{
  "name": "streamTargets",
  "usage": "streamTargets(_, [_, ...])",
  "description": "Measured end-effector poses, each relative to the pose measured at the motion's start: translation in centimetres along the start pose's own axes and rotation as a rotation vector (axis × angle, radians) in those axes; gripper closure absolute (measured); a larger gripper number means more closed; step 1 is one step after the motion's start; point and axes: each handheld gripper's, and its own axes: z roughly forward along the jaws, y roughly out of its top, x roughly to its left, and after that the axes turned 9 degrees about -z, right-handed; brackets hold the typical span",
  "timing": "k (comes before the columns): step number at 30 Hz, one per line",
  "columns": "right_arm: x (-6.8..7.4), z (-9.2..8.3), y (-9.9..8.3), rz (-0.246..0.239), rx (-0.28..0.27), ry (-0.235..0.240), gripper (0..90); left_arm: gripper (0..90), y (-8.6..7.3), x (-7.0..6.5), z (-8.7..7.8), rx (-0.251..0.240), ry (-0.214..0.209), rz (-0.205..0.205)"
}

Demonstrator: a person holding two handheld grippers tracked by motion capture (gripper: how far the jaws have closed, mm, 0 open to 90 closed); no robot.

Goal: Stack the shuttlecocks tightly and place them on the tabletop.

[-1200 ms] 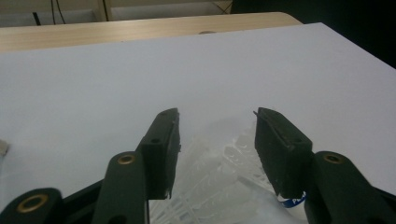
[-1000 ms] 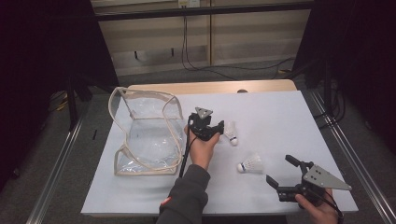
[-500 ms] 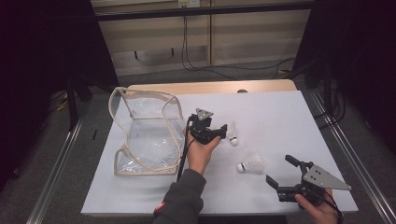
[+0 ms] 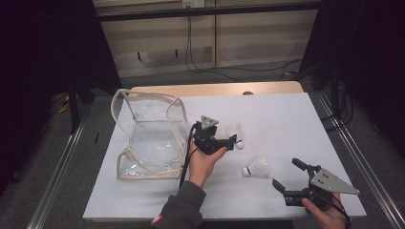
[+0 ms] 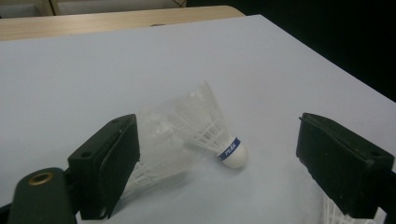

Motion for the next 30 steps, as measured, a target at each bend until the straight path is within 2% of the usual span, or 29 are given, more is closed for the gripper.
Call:
streamTargets(5, [0.1,0.0,0.0,-0.001,0.002,0.001,1.7,10.8,-0.8,-0.1,-0.5,0.013,-0.020,0.002])
streamTargets(6, [0.1,0.0,0.0,0.001,0.002,0.003,1.7,10.4,-1.0,-0.1,-0.5,0.018,-0.029,0.018])
streamTargets(9, [0.1,0.0,0.0,-0.001,0.002,0.001,1.7,10.2,-1.4,-0.2,-0.6,0.023,-0.051,0.019])
streamTargets(30, [0.0,0.0,0.0,-0.003,0.004,0.002,1.7,8.0,-3.5,-0.4,-1.2,0.055,-0.100,0.050])
